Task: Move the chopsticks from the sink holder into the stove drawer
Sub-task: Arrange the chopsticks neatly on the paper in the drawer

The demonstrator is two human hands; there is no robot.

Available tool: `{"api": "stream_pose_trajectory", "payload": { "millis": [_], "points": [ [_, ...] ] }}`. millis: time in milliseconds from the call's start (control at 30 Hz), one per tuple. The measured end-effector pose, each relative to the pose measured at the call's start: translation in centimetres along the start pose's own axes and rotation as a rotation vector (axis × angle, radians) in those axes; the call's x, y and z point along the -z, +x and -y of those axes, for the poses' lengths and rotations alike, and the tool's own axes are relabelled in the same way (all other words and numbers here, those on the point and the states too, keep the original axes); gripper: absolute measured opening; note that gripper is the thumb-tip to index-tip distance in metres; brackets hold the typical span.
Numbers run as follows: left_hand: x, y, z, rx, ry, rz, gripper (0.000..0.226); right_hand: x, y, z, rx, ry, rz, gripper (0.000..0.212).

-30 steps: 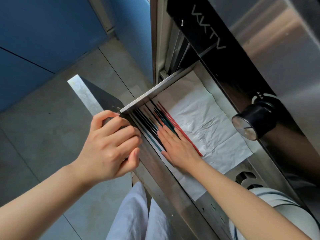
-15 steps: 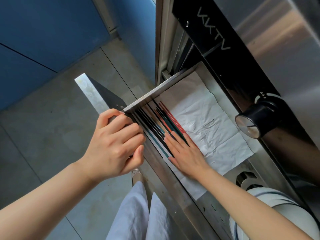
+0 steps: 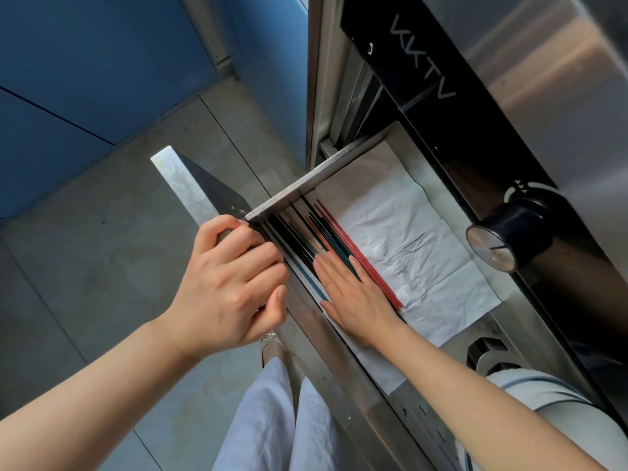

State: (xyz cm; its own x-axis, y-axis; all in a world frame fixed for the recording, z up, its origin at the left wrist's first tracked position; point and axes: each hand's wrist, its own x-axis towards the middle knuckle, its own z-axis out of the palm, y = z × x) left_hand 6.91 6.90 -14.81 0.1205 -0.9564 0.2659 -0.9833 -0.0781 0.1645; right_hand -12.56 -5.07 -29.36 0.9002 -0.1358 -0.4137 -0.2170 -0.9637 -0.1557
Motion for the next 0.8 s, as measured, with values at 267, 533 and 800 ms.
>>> {"api": "stream_pose_trajectory", "payload": {
  "millis": [267, 533, 800],
  "points": [
    [-0.2, -0.2, 0.1, 0.013, -0.009, -0.017, 0.040, 2.1, 4.5, 0.7, -0.056, 0.097, -0.077, 0.064],
    [-0.5, -0.2, 0.0, 0.027, -0.020, -0.051, 0.043, 0.2, 0.0, -0.6, -0.069, 0.168, 0.002, 0.066],
    [-0.5, -0.2, 0.0, 0.019, -0.013, -0.044, 0.040, 2.5, 4.8, -0.1, -0.078, 0.132, -0.053, 0.067]
  ]
}}
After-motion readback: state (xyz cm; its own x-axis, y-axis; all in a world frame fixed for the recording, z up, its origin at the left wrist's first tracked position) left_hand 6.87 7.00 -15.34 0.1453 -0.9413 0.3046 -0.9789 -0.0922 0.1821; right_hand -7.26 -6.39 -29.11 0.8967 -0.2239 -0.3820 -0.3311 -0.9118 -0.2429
